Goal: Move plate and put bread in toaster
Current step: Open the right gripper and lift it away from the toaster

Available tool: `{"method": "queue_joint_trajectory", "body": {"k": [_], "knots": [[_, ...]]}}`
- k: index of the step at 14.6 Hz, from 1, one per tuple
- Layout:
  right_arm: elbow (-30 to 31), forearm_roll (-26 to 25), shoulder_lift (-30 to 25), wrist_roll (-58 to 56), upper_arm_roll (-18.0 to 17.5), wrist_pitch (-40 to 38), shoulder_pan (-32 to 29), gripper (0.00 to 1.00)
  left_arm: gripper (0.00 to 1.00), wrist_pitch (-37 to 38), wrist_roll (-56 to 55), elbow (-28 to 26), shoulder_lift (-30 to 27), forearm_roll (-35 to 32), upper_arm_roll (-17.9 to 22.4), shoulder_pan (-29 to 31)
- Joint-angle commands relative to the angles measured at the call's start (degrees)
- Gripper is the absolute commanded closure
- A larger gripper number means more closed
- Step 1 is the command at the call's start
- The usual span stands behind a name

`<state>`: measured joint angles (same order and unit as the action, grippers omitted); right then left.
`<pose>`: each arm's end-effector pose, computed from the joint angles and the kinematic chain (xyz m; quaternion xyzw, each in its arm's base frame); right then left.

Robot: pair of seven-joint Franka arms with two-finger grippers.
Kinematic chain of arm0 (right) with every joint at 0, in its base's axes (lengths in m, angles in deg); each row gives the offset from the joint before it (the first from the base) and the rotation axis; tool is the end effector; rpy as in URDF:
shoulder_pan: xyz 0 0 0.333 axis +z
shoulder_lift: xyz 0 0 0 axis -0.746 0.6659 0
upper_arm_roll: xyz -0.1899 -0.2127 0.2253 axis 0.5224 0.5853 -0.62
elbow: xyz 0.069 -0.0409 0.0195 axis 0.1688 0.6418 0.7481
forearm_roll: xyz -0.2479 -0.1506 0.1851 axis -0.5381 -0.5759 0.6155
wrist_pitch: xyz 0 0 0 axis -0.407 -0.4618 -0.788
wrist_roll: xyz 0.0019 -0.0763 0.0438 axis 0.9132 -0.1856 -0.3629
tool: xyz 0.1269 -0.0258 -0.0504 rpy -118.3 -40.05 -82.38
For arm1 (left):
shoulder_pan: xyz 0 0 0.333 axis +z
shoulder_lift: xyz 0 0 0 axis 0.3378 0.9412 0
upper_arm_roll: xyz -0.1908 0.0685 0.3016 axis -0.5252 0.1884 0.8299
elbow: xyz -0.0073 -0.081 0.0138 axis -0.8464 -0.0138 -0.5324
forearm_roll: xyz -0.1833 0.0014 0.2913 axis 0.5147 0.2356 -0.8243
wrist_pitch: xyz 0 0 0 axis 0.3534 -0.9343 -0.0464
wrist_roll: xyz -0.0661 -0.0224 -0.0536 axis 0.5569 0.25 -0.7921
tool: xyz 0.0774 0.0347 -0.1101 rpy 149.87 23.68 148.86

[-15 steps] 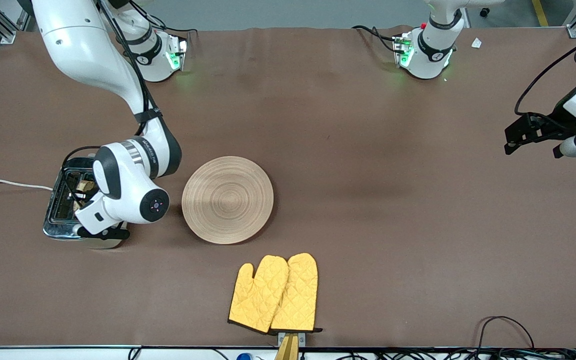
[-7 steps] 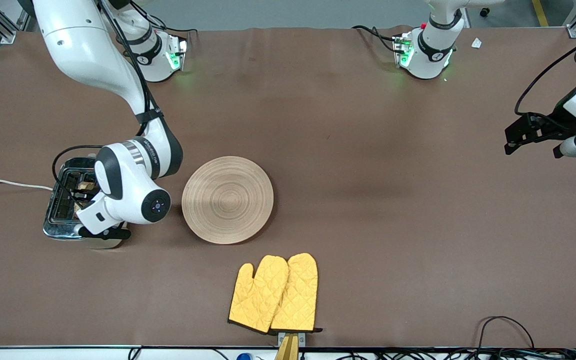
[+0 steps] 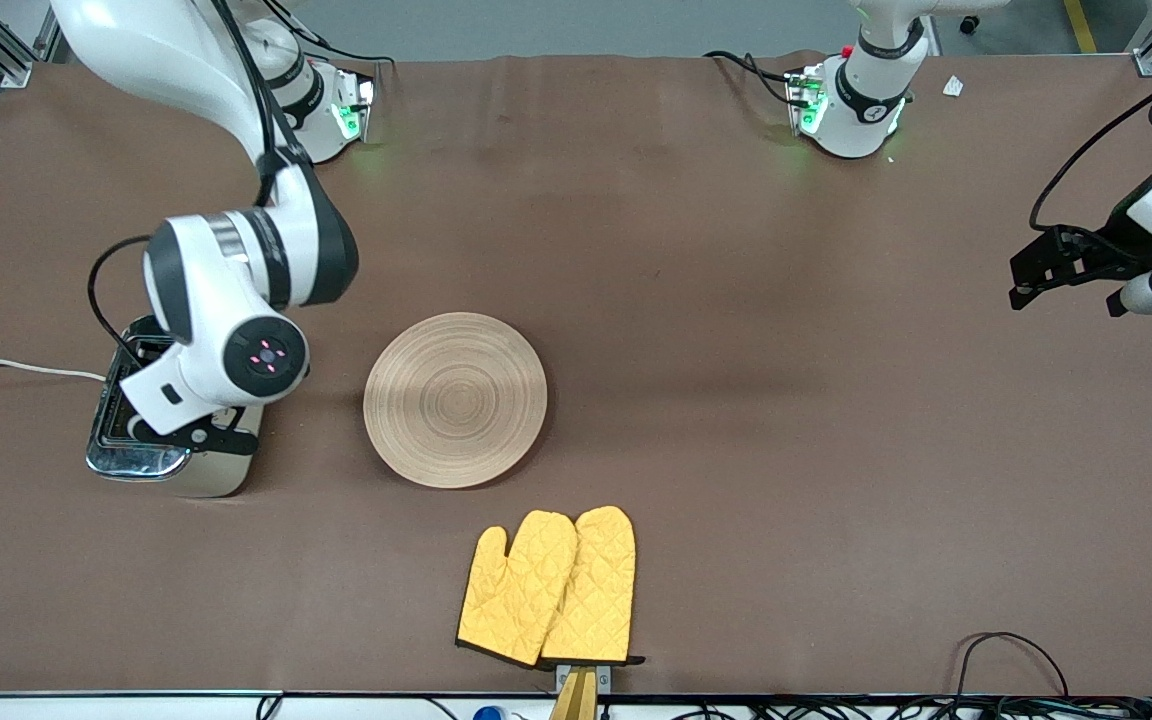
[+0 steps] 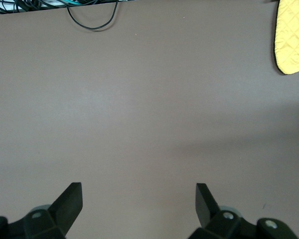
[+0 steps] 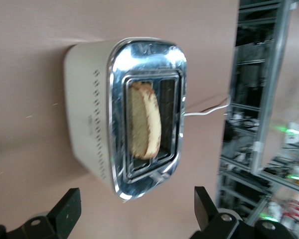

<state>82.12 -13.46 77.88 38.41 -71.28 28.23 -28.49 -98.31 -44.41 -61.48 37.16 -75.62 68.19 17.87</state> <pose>0.5939 0.1206 0.4599 0.9362 -0.0502 -0.0988 0.3335 0.5349 -0.0556 0.6491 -0.9971 0.0556 -0.0521 0.0018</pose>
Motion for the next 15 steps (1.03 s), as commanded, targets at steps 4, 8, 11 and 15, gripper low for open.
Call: {"method": "queue_joint_trajectory", "body": {"k": [4,8,11,15], "knots": [[0.7,16.0,-9.5,-1.1,0.1,0.3,-4.3,0.00,0.00,-0.6,-1.1,-0.3,-0.3,-1.2,-0.1,-0.1],[2.5,23.8,-15.5,-1.8,0.1,2.9,-9.4,0.00,0.00,-0.7,-1.1,-0.3,-0.3,-1.2,-0.1,-0.1],[2.6,27.8,-19.2,-9.6,0.2,2.7,-14.0,0.00,0.00,-0.7,-1.0,-0.2,-0.3,-1.2,-0.2,-0.1],[3.3,29.1,-21.7,-16.7,0.2,2.9,-19.0,0.00,0.00,-0.7,-1.0,-0.3,-0.3,-1.2,-0.1,-0.1]]}}
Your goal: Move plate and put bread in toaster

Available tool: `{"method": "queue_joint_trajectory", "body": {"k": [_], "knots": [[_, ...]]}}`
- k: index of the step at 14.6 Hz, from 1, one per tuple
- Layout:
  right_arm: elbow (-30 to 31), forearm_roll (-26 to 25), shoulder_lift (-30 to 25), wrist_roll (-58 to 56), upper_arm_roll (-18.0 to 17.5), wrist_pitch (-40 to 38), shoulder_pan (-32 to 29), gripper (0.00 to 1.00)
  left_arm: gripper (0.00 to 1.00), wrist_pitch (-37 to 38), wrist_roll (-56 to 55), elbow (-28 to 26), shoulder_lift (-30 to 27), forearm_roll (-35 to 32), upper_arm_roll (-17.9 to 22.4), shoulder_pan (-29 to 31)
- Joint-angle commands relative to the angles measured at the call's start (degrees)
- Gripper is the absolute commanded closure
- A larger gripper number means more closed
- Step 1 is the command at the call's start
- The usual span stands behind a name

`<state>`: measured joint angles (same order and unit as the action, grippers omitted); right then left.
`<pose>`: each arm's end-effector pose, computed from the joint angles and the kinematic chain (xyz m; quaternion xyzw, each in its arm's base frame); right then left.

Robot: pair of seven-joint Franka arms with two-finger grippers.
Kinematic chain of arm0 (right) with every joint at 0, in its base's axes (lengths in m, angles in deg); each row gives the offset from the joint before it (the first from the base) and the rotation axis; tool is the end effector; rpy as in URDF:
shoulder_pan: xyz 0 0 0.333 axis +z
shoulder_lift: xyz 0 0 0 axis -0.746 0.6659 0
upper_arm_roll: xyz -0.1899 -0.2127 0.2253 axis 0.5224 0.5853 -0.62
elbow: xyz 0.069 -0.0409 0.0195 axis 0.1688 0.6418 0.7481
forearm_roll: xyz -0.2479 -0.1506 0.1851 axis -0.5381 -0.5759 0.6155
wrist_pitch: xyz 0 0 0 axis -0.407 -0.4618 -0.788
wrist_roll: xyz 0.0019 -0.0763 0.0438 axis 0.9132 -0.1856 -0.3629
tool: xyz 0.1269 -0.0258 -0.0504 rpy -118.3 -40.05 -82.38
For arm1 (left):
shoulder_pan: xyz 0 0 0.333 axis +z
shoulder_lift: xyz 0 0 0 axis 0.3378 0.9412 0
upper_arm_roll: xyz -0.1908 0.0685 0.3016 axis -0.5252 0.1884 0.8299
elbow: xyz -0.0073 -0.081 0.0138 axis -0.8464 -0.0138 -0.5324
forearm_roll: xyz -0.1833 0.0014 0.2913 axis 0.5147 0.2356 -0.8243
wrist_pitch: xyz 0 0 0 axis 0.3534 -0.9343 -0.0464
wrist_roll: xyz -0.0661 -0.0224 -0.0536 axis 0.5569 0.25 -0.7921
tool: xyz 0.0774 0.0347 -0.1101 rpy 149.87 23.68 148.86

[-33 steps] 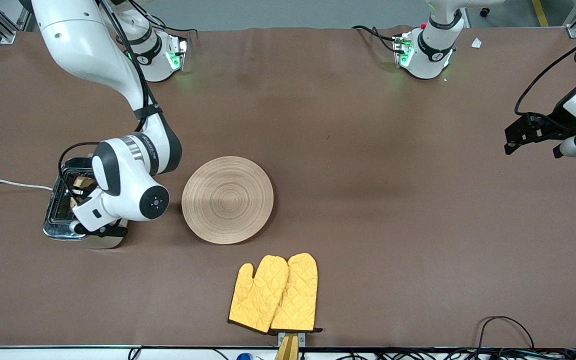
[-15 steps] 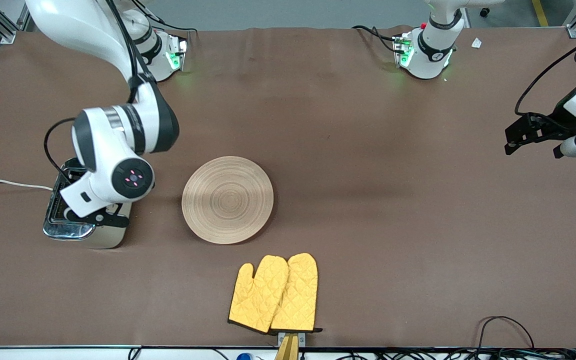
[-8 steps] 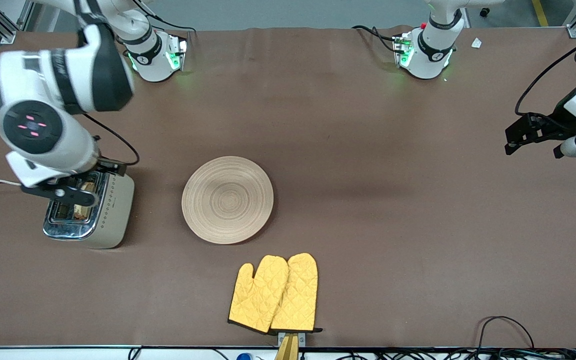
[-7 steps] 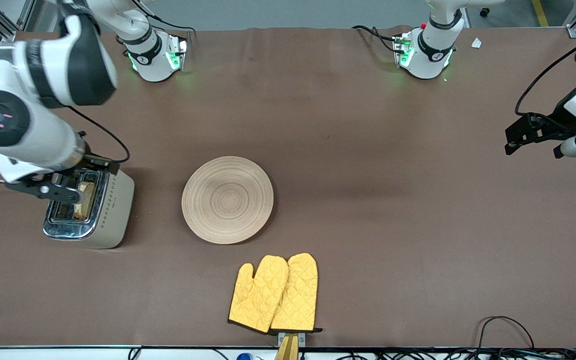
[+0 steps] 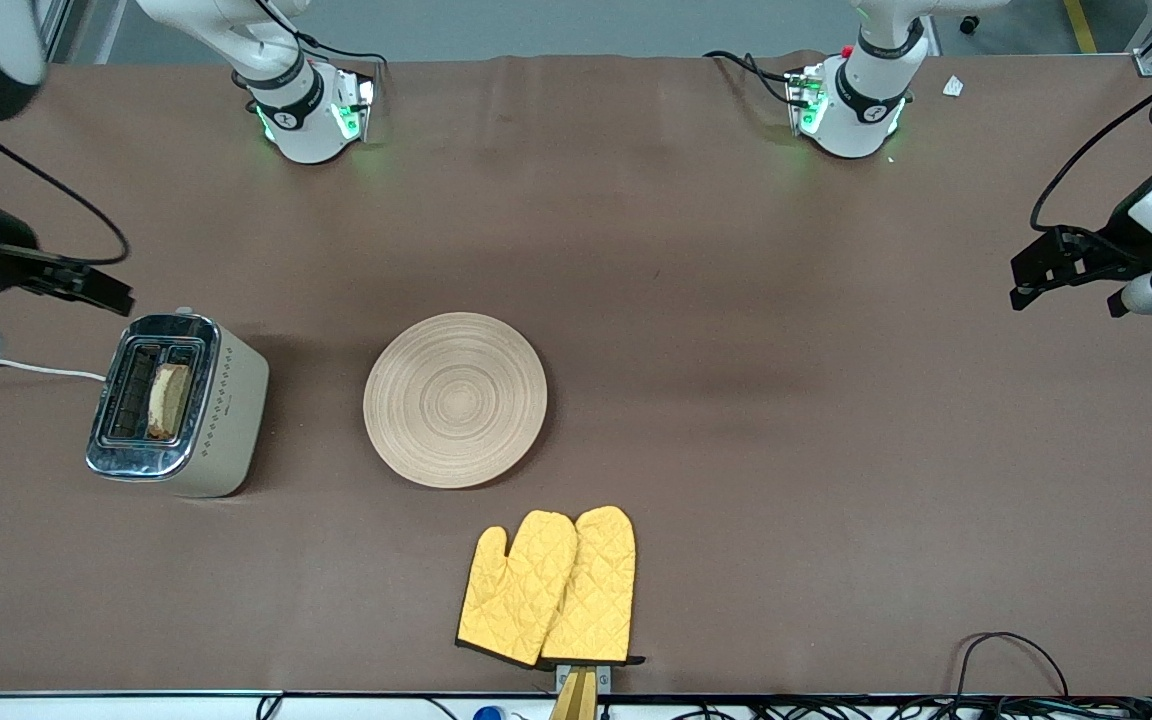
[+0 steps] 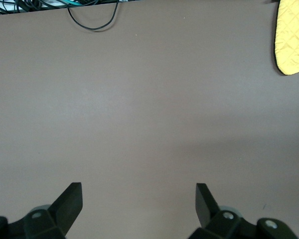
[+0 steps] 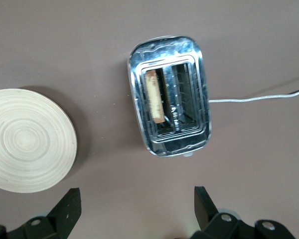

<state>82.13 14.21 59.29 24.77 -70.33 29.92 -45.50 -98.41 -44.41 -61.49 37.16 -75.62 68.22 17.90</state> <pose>0.5345 -0.0007 0.6253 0.9917 -0.1127 -0.0498 0.0359 0.5352 -0.0551 0.6492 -0.9971 0.0551 -0.0529 0.0018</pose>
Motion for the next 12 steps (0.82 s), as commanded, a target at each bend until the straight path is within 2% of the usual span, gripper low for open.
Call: {"method": "queue_joint_trajectory", "body": {"k": [1,4,7,12], "knots": [[3.6,1.5,-3.7,-4.0,-0.8,1.3,-2.6,0.00,0.00,-0.6,-0.9,-0.3,-0.3,-1.2,-0.1,-0.1],[5.1,2.6,-5.8,-10.2,-1.8,1.4,-5.1,0.00,0.00,-1.9,-0.9,-0.8,-0.4,-1.2,-0.1,0.0],[6.2,2.9,-7.5,-14.0,-6.1,1.1,-9.8,0.00,0.00,-3.0,-1.1,-0.9,-0.4,-1.2,-0.1,0.0],[6.7,2.9,-7.5,-14.1,-6.4,1.0,-9.6,0.00,0.00,-2.8,-0.3,-0.2,-0.3,-1.2,-0.1,0.0]]}}
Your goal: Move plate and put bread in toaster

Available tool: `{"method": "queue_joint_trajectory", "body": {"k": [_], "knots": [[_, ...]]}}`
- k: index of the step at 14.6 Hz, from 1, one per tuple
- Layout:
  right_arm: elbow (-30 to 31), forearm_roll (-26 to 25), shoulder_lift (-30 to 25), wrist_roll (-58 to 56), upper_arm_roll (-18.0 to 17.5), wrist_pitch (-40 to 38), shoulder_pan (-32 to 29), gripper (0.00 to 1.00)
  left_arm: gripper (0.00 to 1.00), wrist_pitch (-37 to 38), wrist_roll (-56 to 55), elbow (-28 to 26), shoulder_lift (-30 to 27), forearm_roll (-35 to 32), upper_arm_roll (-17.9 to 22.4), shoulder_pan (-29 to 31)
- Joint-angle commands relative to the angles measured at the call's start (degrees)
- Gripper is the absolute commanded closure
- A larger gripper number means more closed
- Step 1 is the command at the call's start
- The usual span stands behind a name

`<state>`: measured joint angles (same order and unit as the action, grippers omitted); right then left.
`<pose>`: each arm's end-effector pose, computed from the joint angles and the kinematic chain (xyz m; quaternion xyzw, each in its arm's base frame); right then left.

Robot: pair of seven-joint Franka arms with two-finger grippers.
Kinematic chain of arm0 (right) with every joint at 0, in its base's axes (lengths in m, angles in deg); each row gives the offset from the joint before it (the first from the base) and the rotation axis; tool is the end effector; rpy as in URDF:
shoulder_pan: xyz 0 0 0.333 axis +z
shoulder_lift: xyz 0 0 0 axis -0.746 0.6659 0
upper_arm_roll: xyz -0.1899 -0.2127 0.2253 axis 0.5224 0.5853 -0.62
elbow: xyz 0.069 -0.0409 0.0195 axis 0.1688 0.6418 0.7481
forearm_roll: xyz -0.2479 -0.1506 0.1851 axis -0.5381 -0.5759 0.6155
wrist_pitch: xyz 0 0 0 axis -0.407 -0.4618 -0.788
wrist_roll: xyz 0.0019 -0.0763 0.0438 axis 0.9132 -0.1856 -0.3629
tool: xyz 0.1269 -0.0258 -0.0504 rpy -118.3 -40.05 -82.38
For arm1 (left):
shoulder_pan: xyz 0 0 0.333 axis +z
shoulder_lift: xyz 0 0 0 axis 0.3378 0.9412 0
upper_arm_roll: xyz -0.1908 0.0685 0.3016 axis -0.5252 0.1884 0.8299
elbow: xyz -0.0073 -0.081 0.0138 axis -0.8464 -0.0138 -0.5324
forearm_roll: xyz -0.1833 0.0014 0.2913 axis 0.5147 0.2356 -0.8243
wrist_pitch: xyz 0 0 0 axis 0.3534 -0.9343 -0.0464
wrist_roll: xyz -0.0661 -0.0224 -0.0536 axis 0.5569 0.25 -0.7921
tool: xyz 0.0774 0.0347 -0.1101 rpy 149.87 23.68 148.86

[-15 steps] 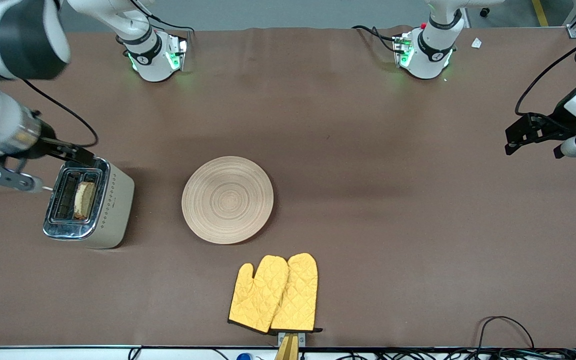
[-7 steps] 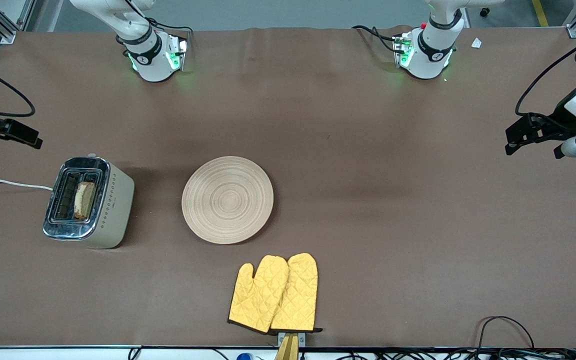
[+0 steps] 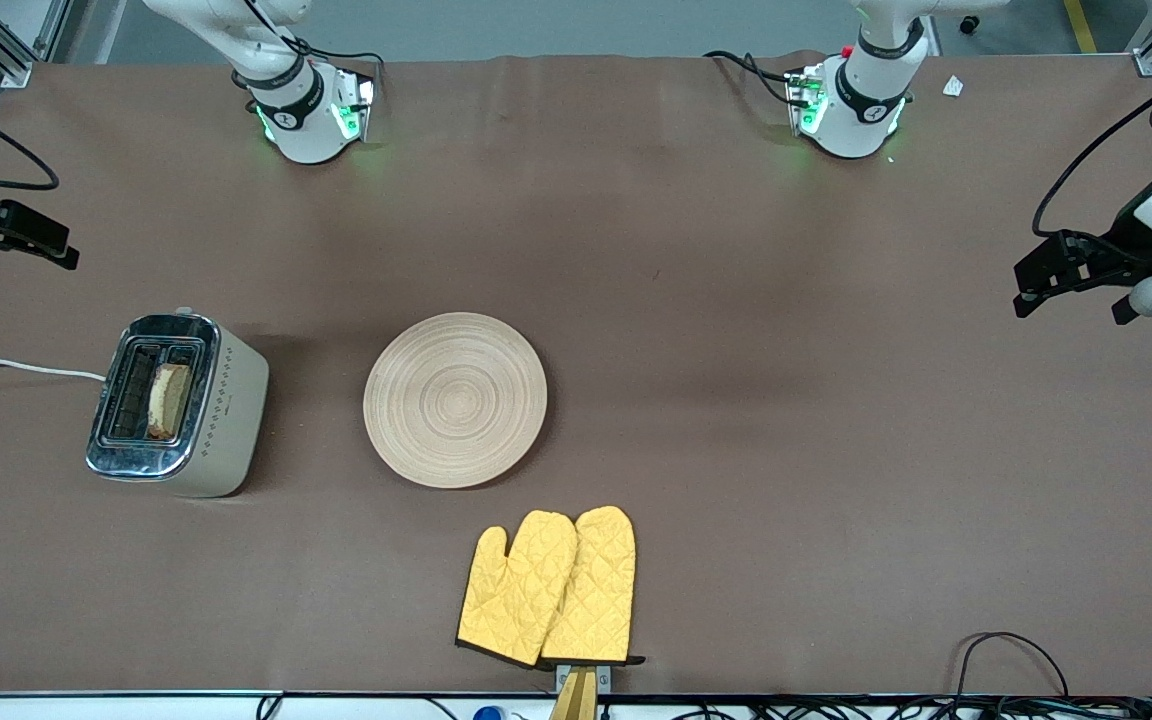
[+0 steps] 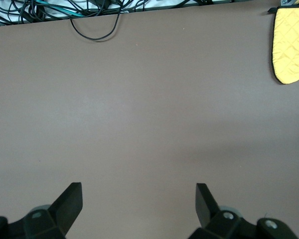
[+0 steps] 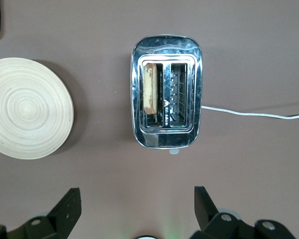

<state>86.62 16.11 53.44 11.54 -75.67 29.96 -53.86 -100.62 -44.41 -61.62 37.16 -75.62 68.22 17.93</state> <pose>0.4990 -0.0246 0.6461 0.9988 -0.0229 -0.0418 0.0089 0.5400 -0.0554 0.6523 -0.9960 0.0549 -0.0710 0.0008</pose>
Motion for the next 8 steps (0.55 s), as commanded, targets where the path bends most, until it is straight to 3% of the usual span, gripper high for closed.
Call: {"method": "queue_joint_trajectory", "body": {"k": [1,8], "knots": [[2.2,1.0,-1.7,-0.9,-1.1,0.8,-1.2,0.00,0.00,-0.6,-0.4,0.1,-0.3,-1.2,0.0,0.0],[2.2,1.0,-1.6,-2.0,-0.7,0.6,-2.4,0.00,0.00,-0.3,-0.4,0.1,-0.2,-1.5,0.4,-0.1]]}}
